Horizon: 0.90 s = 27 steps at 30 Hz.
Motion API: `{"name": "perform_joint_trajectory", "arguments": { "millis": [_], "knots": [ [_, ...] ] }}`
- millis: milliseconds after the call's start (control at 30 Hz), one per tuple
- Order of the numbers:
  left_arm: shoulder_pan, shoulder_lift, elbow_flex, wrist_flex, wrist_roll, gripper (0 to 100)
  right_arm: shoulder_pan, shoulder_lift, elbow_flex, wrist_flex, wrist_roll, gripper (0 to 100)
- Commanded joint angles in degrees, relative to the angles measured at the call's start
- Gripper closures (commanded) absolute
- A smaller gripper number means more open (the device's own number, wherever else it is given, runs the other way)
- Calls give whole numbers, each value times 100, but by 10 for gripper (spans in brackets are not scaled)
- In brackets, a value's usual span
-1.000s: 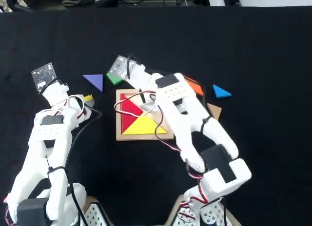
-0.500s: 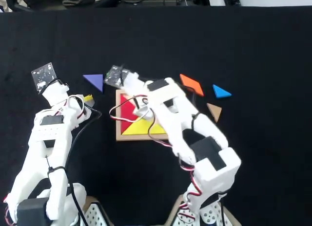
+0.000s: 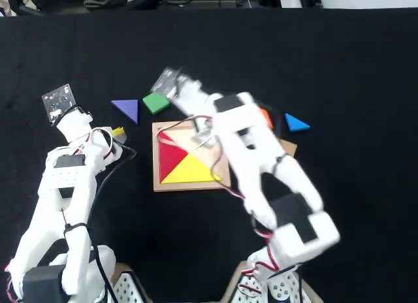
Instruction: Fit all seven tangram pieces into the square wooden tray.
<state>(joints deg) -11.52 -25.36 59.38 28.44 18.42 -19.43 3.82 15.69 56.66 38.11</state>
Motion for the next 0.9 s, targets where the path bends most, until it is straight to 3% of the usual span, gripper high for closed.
{"name": "perform_joint_trajectory", "arguments": {
  "millis": [0, 233, 633, 867],
  "knots": [
    [4, -26, -48, -97, 26, 741, 712, -787, -259, -18, -35, 979],
    [4, -26, -40, -97, 26, 741, 1582, -154, 198, -264, 1187, 800],
    [-4, -26, -31, -105, 26, 741, 1697, 1780, -1218, -211, 2154, 815],
    [4, -26, -22, -255, 26, 741, 1934, 1991, -1903, 229, 2479, 815]
  ]
}}
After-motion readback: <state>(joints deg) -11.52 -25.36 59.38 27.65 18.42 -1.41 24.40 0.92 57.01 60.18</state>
